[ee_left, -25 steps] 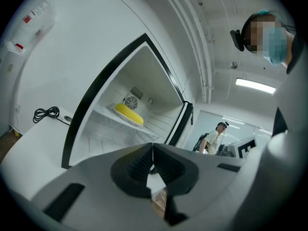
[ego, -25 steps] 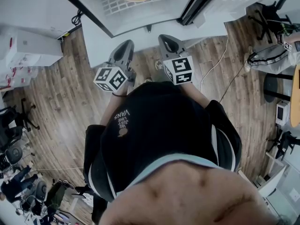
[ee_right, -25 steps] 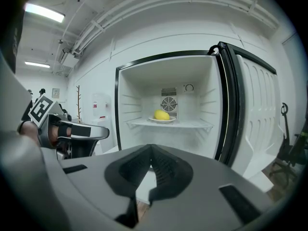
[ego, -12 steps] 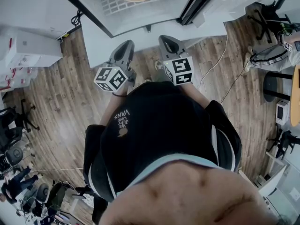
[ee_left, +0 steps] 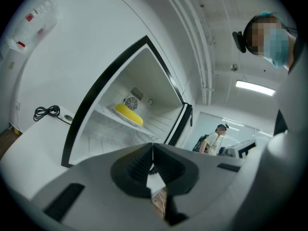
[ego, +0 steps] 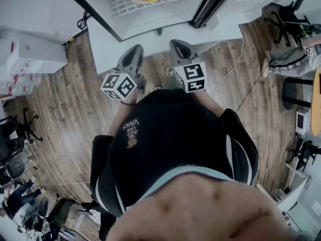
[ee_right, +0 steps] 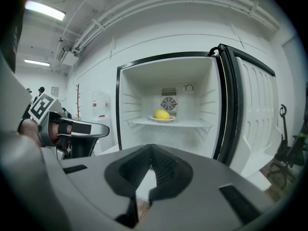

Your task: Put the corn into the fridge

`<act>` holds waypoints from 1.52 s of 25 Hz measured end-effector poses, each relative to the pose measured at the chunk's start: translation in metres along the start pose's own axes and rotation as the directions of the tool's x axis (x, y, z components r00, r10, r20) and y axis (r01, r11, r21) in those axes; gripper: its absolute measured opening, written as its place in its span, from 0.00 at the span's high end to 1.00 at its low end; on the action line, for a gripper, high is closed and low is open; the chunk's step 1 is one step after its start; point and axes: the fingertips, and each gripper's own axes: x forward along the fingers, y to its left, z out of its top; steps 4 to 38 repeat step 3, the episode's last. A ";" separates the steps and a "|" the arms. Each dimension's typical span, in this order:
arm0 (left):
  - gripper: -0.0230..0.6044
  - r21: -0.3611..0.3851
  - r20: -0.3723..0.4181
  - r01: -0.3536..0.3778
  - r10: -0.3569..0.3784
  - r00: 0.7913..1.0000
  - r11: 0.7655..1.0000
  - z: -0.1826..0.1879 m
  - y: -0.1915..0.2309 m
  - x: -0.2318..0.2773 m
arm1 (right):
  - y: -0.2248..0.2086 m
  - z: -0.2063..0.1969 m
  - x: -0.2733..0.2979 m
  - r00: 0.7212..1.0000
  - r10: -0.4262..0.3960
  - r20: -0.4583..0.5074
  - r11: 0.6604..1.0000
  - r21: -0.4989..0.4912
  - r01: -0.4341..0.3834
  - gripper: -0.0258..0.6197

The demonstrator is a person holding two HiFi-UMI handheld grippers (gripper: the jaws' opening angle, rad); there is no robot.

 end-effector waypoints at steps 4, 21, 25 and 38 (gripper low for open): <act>0.93 0.005 0.000 0.000 0.000 1.000 1.000 0.001 0.001 0.000 | 0.002 0.003 0.000 1.000 -0.003 0.005 1.000 -0.003 0.003 0.94; 0.93 0.005 0.000 0.000 0.000 1.000 1.000 0.001 0.001 0.000 | 0.002 0.003 0.000 1.000 -0.003 0.005 1.000 -0.003 0.003 0.94; 0.93 0.005 0.000 0.000 0.000 1.000 1.000 0.001 0.001 0.000 | 0.002 0.003 0.000 1.000 -0.003 0.005 1.000 -0.003 0.003 0.94; 0.93 0.005 0.000 0.000 0.000 1.000 1.000 0.001 0.001 0.000 | 0.002 0.003 0.000 1.000 -0.003 0.005 1.000 -0.003 0.003 0.94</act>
